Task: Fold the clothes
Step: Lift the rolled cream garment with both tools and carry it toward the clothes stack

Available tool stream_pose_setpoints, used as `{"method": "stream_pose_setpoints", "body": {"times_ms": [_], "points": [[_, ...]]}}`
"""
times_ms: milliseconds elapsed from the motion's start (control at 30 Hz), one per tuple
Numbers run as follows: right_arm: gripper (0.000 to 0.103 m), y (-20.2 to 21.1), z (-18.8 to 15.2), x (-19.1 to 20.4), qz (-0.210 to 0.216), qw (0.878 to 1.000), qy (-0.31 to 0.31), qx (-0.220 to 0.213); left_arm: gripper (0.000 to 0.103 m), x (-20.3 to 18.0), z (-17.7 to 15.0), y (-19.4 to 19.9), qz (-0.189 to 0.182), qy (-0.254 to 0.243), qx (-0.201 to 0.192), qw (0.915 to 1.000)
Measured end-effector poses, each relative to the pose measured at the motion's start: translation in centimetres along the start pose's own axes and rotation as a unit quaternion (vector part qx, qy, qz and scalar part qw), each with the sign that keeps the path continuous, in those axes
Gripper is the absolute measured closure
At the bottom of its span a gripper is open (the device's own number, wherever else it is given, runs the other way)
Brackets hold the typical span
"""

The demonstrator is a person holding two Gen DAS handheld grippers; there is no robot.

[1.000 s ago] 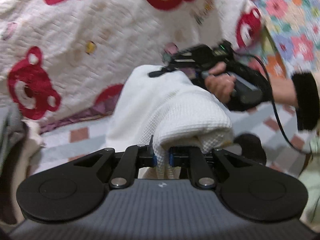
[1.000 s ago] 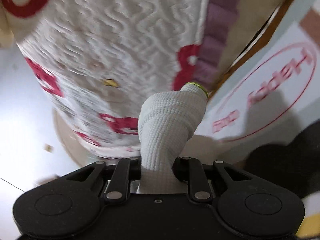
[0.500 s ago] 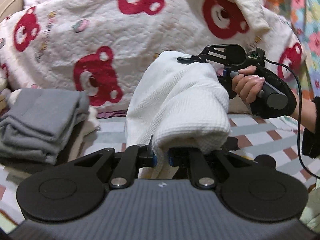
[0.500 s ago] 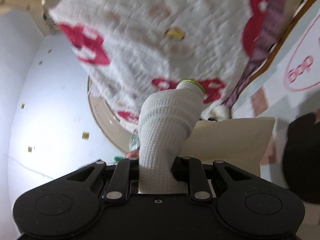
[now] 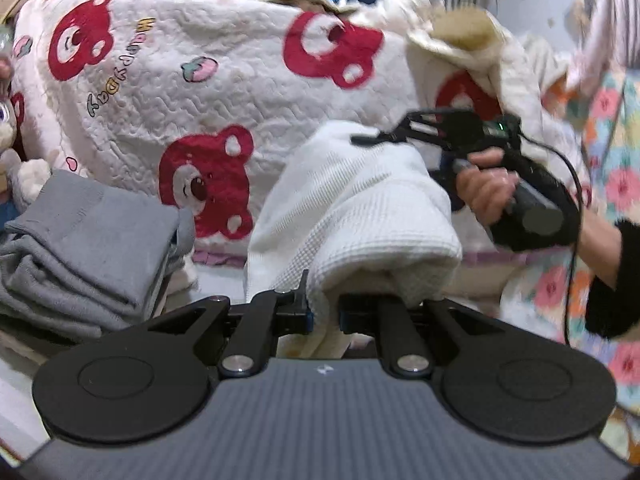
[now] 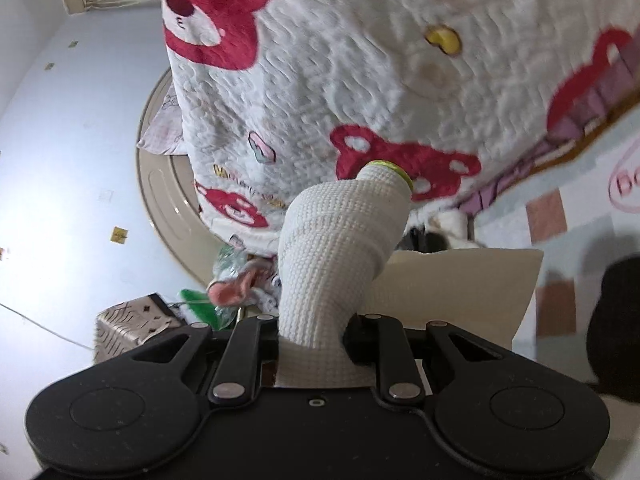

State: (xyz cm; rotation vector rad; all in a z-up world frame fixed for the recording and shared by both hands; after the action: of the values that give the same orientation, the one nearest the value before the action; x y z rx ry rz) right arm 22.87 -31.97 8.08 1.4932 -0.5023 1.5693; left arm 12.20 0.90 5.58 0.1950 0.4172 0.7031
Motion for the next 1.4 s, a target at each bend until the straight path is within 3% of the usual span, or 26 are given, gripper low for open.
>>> {"method": "stream_pose_setpoints", "body": {"times_ms": [200, 467, 567, 633, 767, 867, 1033, 1167, 1200, 1267, 1367, 1400], "points": [[0.079, -2.4, 3.0, 2.3, -0.046, 0.998, -0.009, -0.038, 0.093, 4.1, 0.6, -1.7, -0.002, 0.05, -0.055, 0.9973], [0.079, -12.0, 3.1, 5.8, -0.12, 0.992, 0.024, -0.03, 0.093, 11.3, 2.0, -2.6, 0.011, 0.138, -0.119, 0.9832], [0.079, -17.4, 2.2, 7.9, -0.152, 0.987, 0.058, -0.005, 0.093, 13.1, 3.0, -0.9, 0.052, 0.075, -0.131, 0.9872], [0.079, -21.8, 0.7, 9.6, -0.181, 0.978, 0.103, 0.019, 0.093, 15.8, 3.0, -0.1, 0.063, 0.11, -0.135, 0.9827], [0.079, -30.2, -2.4, 11.4, -0.253, 0.946, 0.19, 0.069, 0.093, 21.4, 1.4, 1.3, 0.092, 0.183, -0.142, 0.9684], [0.079, -35.2, -4.2, 11.1, -0.277, 0.935, 0.191, 0.11, 0.093, 23.8, 0.3, 1.6, 0.103, 0.206, -0.145, 0.9624], [0.078, -38.7, -5.2, 10.9, -0.312, 0.917, 0.205, 0.139, 0.093, 25.9, 0.1, 2.3, 0.097, 0.239, -0.164, 0.9521], [0.069, -40.6, -5.8, 11.6, -0.3, 0.918, 0.205, 0.156, 0.093, 26.5, 0.4, 3.5, 0.127, 0.227, -0.179, 0.9488], [0.066, -40.9, -6.1, 11.6, -0.288, 0.922, 0.208, 0.157, 0.093, 27.3, 0.0, 3.6, 0.13, 0.244, -0.182, 0.9437], [0.046, -41.4, -7.0, 11.5, -0.256, 0.928, 0.217, 0.165, 0.093, 28.8, -1.2, 3.7, 0.135, 0.283, -0.18, 0.9321], [0.043, -41.0, -8.1, 11.7, -0.189, 0.933, 0.259, 0.162, 0.093, 30.2, -3.0, 3.5, 0.142, 0.322, -0.172, 0.9202], [0.044, -39.6, -8.3, 12.4, -0.172, 0.929, 0.303, 0.126, 0.093, 30.4, -3.3, 3.4, 0.145, 0.326, -0.169, 0.9186]]}}
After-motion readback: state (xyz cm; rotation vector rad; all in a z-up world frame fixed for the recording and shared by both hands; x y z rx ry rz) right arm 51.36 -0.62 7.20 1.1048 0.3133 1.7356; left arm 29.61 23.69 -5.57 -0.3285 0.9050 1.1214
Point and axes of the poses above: each gripper's, at about its wrist camera, not at the fingertips, and y roughly against the way its jaws point, x to its left, z to its top, the point moved 7 cm from there along -y, roughly the way its jaws point, and after that the axes turned 3 degrees about -z, right-handed, at the moved point
